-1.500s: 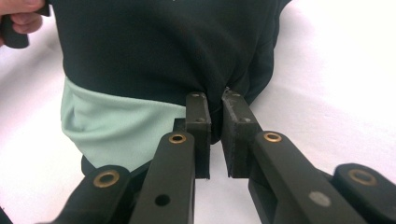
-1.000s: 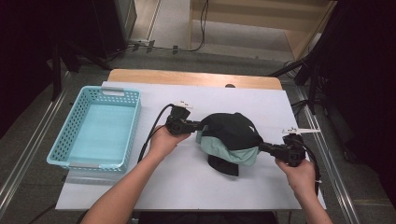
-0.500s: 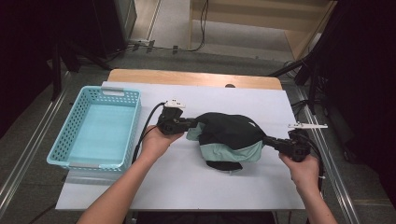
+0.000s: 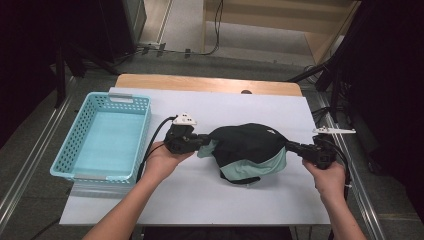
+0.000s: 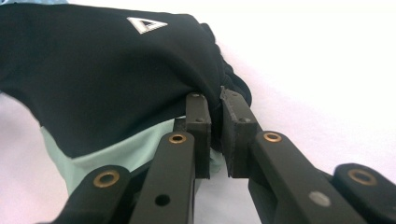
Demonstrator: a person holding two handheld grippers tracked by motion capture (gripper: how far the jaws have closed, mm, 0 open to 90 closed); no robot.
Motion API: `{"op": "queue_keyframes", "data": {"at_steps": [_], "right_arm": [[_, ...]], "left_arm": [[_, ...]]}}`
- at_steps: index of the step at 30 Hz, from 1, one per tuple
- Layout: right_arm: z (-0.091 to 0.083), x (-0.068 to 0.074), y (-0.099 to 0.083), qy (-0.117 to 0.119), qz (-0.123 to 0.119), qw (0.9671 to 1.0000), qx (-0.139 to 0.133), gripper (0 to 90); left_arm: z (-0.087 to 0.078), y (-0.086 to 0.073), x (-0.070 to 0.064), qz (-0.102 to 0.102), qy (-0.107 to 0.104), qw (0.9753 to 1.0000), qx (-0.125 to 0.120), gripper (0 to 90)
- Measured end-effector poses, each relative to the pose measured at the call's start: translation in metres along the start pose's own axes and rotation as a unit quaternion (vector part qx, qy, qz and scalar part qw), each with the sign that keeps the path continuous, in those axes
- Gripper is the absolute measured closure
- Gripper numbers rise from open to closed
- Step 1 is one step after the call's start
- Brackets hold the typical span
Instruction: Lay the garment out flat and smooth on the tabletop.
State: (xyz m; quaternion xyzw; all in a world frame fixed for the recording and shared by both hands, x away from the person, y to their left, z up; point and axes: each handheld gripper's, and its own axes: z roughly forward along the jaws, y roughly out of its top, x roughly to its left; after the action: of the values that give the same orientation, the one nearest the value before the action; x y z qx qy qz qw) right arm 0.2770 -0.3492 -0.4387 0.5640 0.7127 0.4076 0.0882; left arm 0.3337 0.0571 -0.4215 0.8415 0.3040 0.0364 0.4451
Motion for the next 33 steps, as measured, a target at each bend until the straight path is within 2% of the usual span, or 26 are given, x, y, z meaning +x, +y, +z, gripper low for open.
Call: {"op": "queue_keyframes", "data": {"at_steps": [7, 10, 15, 22, 29, 31, 33], "right_arm": [[0.012, -0.004, -0.001, 0.007, 0.001, 0.9996, 0.027, 77.9], [0.012, -0.005, 0.0, 0.006, 0.003, 0.9998, 0.02, 73.1], [0.009, -0.006, 0.002, 0.024, 0.01, 0.9997, 0.006, 68.2], [0.014, 0.0, 0.004, 0.033, 0.0, 0.9994, 0.012, 64.6], [0.017, 0.0, 0.003, 0.032, -0.006, 0.9994, 0.014, 60.3], [0.018, 0.0, 0.003, 0.03, -0.01, 0.9994, 0.012, 58.1], [0.019, 0.0, 0.002, 0.022, -0.019, 0.9996, 0.005, 55.3]], "left_arm": [[0.002, -0.011, -0.01, -0.002, -0.01, 0.9997, 0.024, 82.6], [0.003, -0.014, -0.012, -0.002, -0.012, 0.9995, 0.029, 82.6], [0.006, -0.02, -0.02, 0.003, -0.02, 0.9987, 0.046, 82.4], [0.006, -0.028, -0.032, 0.011, -0.034, 0.9974, 0.063, 82.4], [0.006, -0.036, -0.04, 0.006, -0.05, 0.9958, 0.077, 81.6], [0.005, -0.037, -0.038, 0.005, -0.047, 0.9963, 0.072, 76.1], [0.004, -0.037, -0.035, -0.004, -0.051, 0.9968, 0.062, 64.5]]}}
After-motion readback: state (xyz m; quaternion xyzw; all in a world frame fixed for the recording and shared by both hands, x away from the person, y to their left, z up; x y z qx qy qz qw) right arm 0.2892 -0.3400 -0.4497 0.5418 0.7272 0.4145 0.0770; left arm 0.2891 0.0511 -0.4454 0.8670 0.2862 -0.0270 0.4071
